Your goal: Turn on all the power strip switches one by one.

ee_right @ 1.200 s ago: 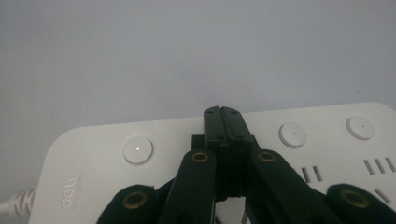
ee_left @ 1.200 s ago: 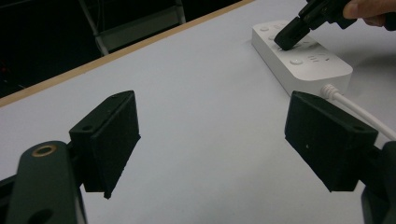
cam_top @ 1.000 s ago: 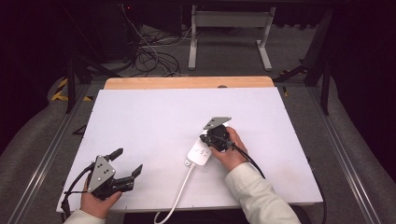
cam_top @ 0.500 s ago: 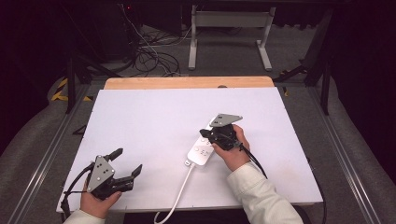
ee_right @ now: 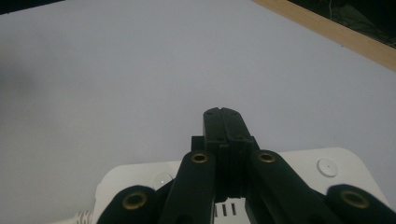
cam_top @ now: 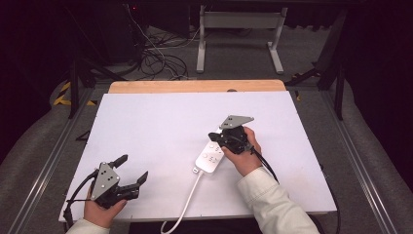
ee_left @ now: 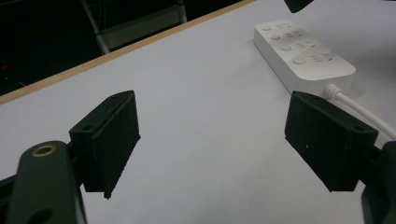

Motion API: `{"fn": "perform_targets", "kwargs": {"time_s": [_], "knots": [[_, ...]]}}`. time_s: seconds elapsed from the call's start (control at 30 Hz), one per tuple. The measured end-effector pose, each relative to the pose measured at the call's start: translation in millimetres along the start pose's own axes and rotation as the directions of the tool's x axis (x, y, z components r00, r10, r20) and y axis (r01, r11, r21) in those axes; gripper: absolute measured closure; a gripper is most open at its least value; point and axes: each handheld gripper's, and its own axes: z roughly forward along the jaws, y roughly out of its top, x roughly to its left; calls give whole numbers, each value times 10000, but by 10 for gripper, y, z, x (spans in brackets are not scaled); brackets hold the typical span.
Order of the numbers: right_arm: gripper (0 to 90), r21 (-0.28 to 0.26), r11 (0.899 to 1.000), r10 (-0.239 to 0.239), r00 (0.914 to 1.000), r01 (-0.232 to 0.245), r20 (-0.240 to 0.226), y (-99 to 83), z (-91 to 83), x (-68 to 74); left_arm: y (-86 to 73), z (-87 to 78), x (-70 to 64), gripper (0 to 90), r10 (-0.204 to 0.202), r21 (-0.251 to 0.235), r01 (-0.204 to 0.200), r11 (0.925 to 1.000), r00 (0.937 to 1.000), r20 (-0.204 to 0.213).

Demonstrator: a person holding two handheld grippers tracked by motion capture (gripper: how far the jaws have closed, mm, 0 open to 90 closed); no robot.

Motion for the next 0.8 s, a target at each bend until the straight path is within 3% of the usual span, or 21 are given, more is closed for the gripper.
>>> {"fn": "perform_targets", "kwargs": {"time_s": [0.27,0.8], "knots": [[900,473,9988,-135,9997,124,223,120,19,-94,0,1,-3,181,11,27,-11,10000,10000,-3],[900,1550,9870,314,9965,-433,780,8,254,-369,-1,-3,-2,181,4,11,-4,10000,10000,12]]}}
